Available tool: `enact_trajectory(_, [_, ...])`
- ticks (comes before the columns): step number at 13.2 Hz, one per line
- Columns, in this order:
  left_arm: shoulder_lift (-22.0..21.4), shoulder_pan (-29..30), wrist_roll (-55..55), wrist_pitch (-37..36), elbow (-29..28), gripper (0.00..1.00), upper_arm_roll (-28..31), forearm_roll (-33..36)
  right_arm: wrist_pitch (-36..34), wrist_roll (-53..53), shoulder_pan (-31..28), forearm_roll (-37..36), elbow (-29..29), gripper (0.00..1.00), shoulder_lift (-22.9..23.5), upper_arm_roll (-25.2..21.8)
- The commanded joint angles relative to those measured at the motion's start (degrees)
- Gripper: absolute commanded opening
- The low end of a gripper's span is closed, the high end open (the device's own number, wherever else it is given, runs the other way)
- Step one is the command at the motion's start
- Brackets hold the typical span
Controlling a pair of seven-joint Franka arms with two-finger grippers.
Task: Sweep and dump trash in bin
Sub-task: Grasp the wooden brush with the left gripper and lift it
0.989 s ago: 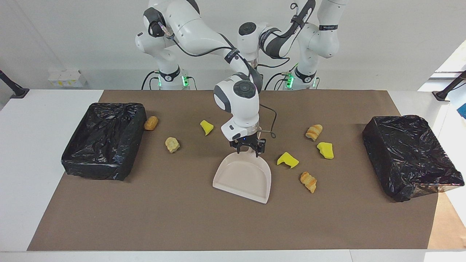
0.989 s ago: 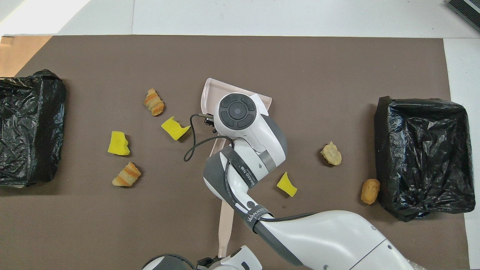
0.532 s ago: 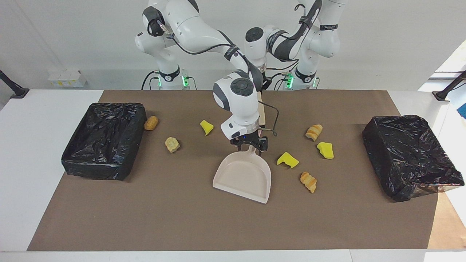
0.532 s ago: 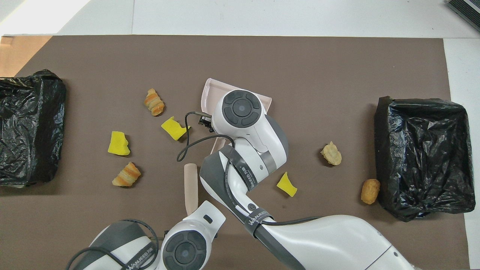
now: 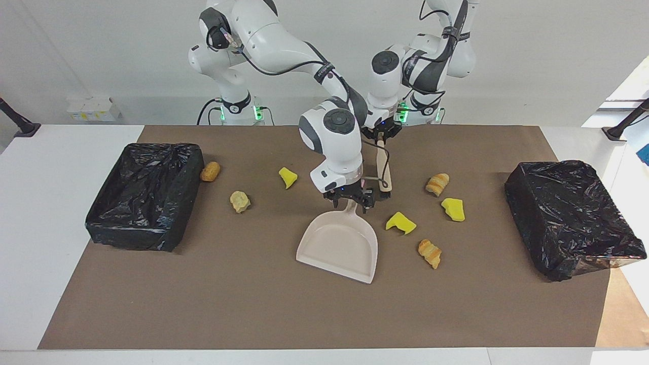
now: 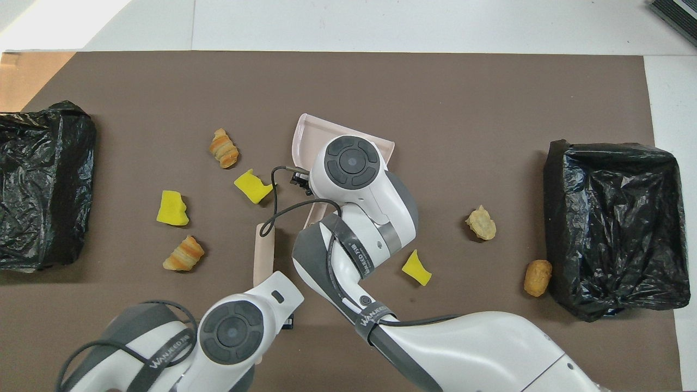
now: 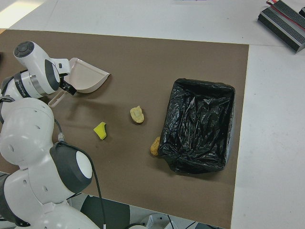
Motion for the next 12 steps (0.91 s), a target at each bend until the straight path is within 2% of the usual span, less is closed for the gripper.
enact_trajectory(1, [0.54, 5.42, 7.49, 0.68, 2.53, 0.0, -0.66, -0.16, 1.95, -0.51, -0.28, 1.42, -2.74, 0.61, -1.56, 0.36])
enact_trajectory(2, [1.5, 7.7, 10.13, 0.15, 4.64, 0.0, -0.66, -0.16, 1.95, -0.42, -0.37, 1.33, -2.39, 0.38, -1.39, 0.36])
enact_trajectory(3, [3.6, 8.94, 11.11, -1.85, 8.49, 0.0, -0.66, -0.51, 2.21, -0.51, -0.45, 1.41, -2.3, 0.11, -1.3, 0.45])
enact_trajectory(4, [6.84, 9.04, 11.21, -5.79, 14.27, 0.0, -0.66, -0.51, 2.74, -0.42, -0.37, 1.33, -2.3, 0.0, -1.3, 0.36])
enact_trajectory(6, [10.99, 10.26, 12.43, -12.92, 22.91, 0.0, -0.66, -0.51, 2.22, -0.51, -0.45, 0.45, -1.51, 0.0, -1.65, 0.36])
enact_trajectory(9, [12.84, 13.24, 15.24, -13.04, 26.27, 0.0, -0.66, -0.69, 0.9, -0.77, -0.63, 0.36, -1.15, 0.0, -3.84, 0.27])
enact_trajectory(12, [16.79, 13.79, 14.99, -13.73, 32.68, 0.0, -0.57, -3.33, -5.67, -8.12, -1.33, 0.45, -1.94, 0.0, -8.92, 0.36])
